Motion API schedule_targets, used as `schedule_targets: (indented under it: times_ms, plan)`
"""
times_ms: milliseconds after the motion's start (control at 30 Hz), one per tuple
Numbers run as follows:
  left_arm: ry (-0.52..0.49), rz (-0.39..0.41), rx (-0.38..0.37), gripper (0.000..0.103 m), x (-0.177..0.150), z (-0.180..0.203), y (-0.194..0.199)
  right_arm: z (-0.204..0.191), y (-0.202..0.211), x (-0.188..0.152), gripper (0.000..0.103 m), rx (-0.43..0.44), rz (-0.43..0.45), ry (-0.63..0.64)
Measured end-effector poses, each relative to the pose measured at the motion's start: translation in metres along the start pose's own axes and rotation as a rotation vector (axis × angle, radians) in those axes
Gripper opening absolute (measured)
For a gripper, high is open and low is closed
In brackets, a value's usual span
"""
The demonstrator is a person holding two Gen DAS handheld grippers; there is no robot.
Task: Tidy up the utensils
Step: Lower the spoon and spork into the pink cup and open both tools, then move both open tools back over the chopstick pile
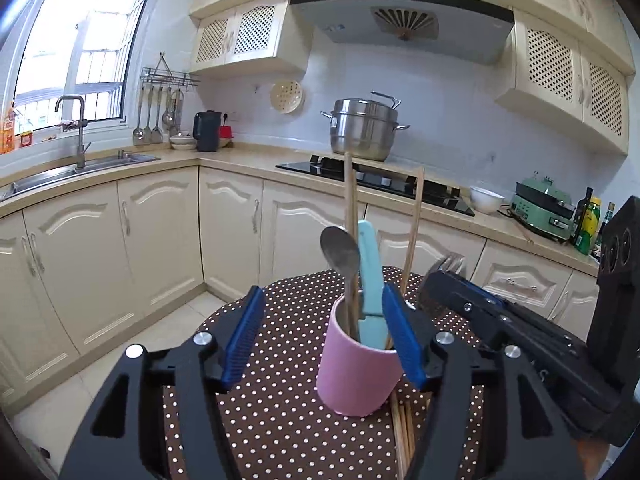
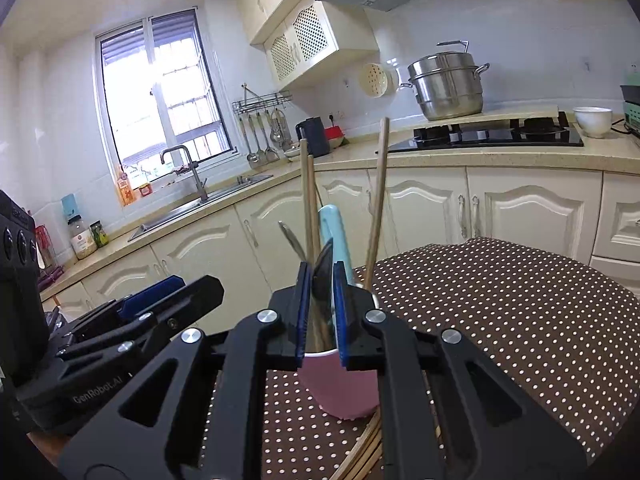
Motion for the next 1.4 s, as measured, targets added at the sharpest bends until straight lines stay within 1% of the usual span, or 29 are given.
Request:
schedule_targets:
  times_ms: [267,433,467,500,533,567,667,733,767,900,1067,1200,1300,1400]
  plan:
    - [-0.005,-0.022,0.005,0.064,-0.005,-0.006,0.011,-0.005,0.005,-0.002,0.013,-0.027,-0.009,0.001]
    - [-0.032,-0.022,0.002,0.065,-0.009,-0.005,0.022,-0.010,0.016,-0.001,0.014,-0.036,-0.008,0.010]
    - [-0.033,-0.021,0.002,0.065,-0.009,-0.004,0.023,-0.011,0.021,-0.001,0.022,-0.041,-0.002,0.008]
    - [-0.032,-0.021,-0.002,0.066,-0.009,-0.003,0.026,-0.011,0.023,-0.001,0.036,-0.044,0.002,0.007]
    - [-0.028,-0.020,-0.006,0.066,-0.009,-0.003,0.029,-0.011,0.027,0.000,0.045,-0.049,0.010,0.007]
    - [-0.025,-0.018,-0.008,0.066,-0.009,-0.003,0.031,-0.012,0.032,0.000,0.050,-0.054,0.020,0.011]
    - [-0.022,-0.011,-0.021,0.066,-0.008,-0.002,0.041,-0.014,0.041,-0.001,0.050,-0.052,0.022,0.005]
    - [-0.026,-0.005,-0.025,0.066,-0.008,0.000,0.047,-0.013,0.046,-0.001,0.056,-0.057,0.025,-0.001]
    - [-0.027,-0.004,-0.027,0.066,-0.007,0.001,0.049,-0.012,0.048,0.000,0.061,-0.058,0.029,-0.006]
    - [-0.036,-0.001,-0.032,0.067,-0.008,0.005,0.059,-0.011,0.059,0.003,0.064,-0.064,0.041,-0.018]
    - [-0.045,-0.014,-0.043,0.070,-0.013,0.011,0.068,-0.008,0.072,-0.003,0.065,-0.077,0.023,-0.032]
    - [-0.072,-0.046,-0.071,0.071,-0.022,0.022,0.071,-0.003,0.080,-0.018,0.067,-0.118,-0.027,-0.036]
    - [-0.094,-0.088,-0.104,0.074,-0.032,0.033,0.073,0.005,0.084,-0.035,0.068,-0.147,-0.076,-0.043]
    - [-0.108,-0.134,-0.110,0.074,-0.044,0.039,0.070,0.013,0.090,-0.051,0.068,-0.164,-0.110,-0.065]
Point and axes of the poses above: each gripper's, at about its wrist camera, not at the fingertips, and y roughly against the way its jaws point, z to its right, x to its top, the point moved 10 cm from there along -y, roughly the way its jaws point, and after that the axes turned 3 degrees about x, right-handed, at the moved point
